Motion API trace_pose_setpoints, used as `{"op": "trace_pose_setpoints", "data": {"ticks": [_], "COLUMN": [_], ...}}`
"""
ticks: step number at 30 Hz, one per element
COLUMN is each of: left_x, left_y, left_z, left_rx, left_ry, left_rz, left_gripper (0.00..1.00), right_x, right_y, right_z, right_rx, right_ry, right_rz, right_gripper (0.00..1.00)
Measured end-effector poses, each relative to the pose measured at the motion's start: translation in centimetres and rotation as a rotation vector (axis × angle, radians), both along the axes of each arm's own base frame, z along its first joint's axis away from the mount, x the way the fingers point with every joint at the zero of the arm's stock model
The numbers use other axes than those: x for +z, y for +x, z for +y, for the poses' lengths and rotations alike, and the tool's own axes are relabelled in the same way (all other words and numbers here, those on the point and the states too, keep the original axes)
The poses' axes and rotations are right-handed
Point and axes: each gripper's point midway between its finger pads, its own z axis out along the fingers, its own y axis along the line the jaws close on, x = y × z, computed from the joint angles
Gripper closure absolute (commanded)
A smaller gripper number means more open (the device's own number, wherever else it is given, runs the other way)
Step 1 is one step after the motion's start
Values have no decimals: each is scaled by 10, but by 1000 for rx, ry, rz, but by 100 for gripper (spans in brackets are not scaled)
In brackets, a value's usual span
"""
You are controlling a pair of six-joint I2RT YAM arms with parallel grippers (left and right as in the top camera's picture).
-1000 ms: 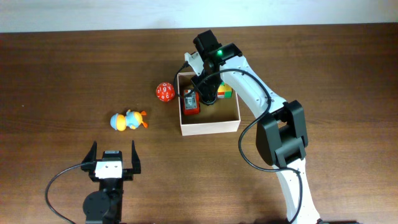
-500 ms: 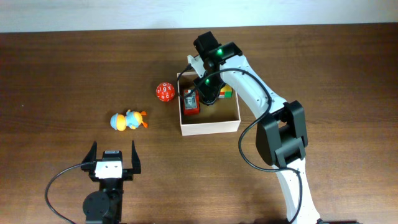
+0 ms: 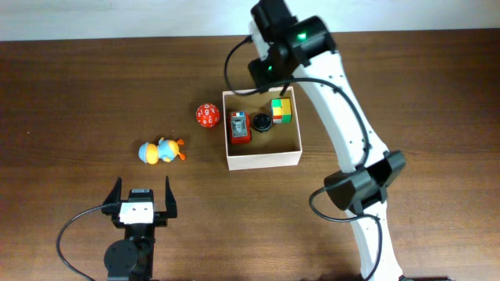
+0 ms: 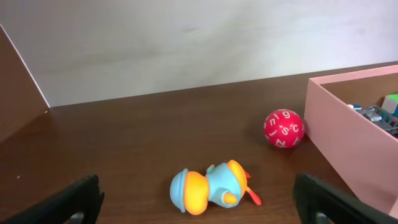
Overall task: Pack container
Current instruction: 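Raise the right gripper out of the box and retract it right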
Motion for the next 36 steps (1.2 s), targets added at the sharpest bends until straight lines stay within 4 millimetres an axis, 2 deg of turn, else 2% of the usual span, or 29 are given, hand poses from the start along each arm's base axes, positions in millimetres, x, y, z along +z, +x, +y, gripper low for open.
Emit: {"op": "trace_pose_setpoints", "data": {"ticks": [3,5,6,7,11,18,24,27,32,36], "left_x": [0,0,0,0,0,0,0,1,0,5], "left_y": [0,0,0,0,0,0,0,0,0,1], "left_z": [0,0,0,0,0,0,0,0,0,-6], "left_rx": [0,0,0,0,0,0,0,0,-1,-33], "left_ry": [0,0,0,0,0,0,0,0,0,-3], "left_rz": [0,0,0,0,0,0,-1,-6,0,-19], "left_gripper": [1,1,1,1,1,1,1,1,1,1], "right_x": [26,40,45,49,60,57,57,57,56,56], "right_y": [0,0,0,1,11,15,10,7,4,3], "right_z": [-30,-56,-72,-87,-147,-242,-291,-308,-322,-323], "right_rx": [-153,-272,-332,-393,-594,-843,-953,-988,-1019,-1021], "right_ry": [-21,-26,-28,-23,23,134,162,167,174,177], "right_rz": [-51,-78,-87,-93,-122,-90,-88,-89,-89,-88], "right_gripper": [19,13,5,1,1,1,1,1,1,1]}}
